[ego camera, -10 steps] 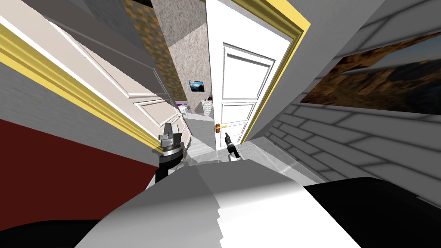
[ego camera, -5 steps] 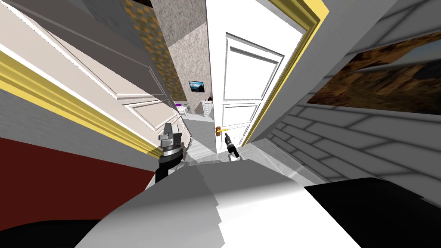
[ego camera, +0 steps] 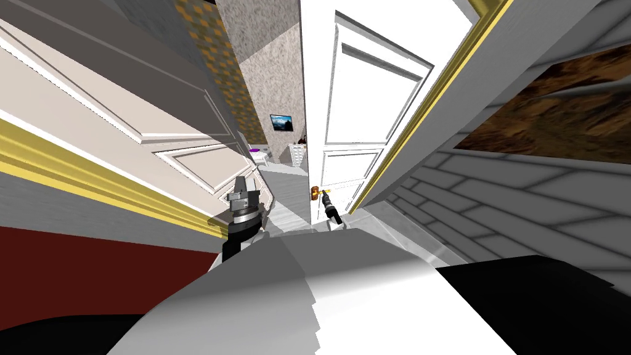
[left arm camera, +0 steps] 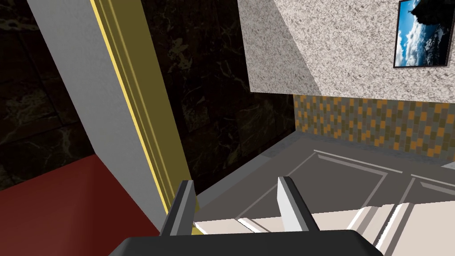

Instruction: Push the door open

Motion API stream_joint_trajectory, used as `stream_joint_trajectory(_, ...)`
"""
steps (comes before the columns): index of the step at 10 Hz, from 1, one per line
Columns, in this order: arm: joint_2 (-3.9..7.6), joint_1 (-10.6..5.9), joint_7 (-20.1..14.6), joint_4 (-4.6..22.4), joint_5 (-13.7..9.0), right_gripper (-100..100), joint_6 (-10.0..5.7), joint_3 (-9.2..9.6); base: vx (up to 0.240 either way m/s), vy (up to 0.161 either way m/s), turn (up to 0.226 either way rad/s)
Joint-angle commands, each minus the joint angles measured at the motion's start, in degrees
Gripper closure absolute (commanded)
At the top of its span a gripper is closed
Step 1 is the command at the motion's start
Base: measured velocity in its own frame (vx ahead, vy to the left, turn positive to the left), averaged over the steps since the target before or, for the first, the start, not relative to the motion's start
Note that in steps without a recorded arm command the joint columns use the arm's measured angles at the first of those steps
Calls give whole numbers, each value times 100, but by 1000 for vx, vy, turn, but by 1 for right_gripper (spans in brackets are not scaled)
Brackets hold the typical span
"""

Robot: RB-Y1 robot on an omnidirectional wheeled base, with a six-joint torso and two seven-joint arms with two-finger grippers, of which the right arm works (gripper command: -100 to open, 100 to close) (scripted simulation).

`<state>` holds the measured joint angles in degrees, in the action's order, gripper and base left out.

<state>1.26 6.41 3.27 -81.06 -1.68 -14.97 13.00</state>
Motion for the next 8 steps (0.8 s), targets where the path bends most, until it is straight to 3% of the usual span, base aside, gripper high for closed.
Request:
stream_joint_trajectory(1,-84,-38,3,40,0,-100,6,-26,168,43,13)
stream_joint_trajectory(2,-180,-68,3,71,-1,-100,8,-45,175,40,14)
stream_joint_trajectory(3,-130,-39,4,36,2,-100,11,-30,79,19,3)
stream_joint_trajectory(4,-130,-39,4,36,2,100,11,-30,-11,-1,-3)
stream_joint_trajectory(8,-130,-39,4,36,2,100,11,-30,-9,-3,5)
